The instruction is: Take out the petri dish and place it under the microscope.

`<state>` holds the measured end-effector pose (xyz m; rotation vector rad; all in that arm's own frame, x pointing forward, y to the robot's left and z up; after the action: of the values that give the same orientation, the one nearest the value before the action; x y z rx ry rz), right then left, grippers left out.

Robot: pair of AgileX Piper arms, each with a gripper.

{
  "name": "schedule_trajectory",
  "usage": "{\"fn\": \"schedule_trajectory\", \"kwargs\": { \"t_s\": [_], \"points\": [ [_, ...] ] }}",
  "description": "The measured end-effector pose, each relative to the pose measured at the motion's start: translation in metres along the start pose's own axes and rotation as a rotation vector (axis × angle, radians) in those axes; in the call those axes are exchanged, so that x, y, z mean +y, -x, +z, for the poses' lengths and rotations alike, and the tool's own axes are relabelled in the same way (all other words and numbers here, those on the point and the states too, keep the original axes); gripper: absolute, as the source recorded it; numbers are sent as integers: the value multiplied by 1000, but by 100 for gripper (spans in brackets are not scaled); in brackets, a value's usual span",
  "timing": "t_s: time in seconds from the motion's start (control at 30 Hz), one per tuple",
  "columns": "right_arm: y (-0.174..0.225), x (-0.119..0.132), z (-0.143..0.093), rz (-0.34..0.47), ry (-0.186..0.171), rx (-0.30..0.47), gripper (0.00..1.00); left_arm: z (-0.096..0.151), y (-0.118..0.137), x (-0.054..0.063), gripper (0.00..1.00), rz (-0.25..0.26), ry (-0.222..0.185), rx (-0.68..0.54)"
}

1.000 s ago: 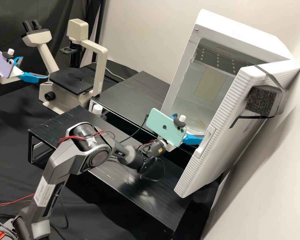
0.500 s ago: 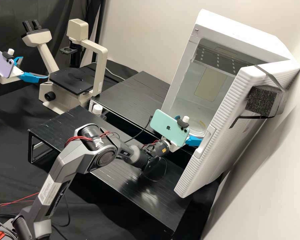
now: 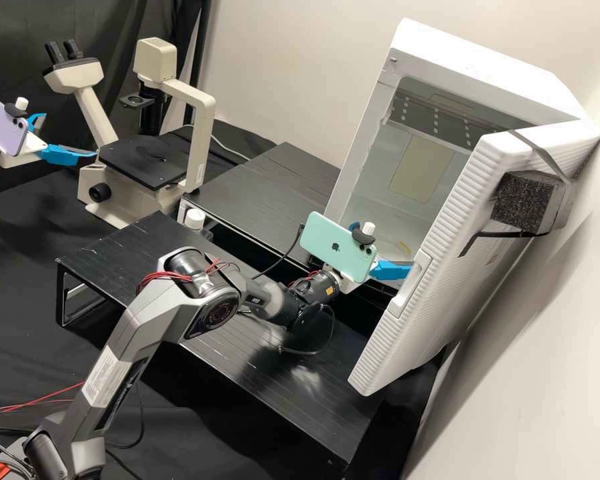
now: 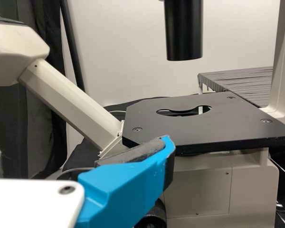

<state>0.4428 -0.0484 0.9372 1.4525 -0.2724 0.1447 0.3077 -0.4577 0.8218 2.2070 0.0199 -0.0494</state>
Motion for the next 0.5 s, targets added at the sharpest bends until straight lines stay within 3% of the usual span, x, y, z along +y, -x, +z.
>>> {"fn": "schedule_trajectory", "kwargs": {
  "t_s": [0.23, 0.5],
  "points": [
    [-12, -4, 4, -5, -2, -5, 100, 0, 0, 0, 100, 0, 0, 0],
    [-19, -6, 8, -2, -49, -2, 100, 0, 0, 0, 100, 0, 0, 0]
  ]
}}
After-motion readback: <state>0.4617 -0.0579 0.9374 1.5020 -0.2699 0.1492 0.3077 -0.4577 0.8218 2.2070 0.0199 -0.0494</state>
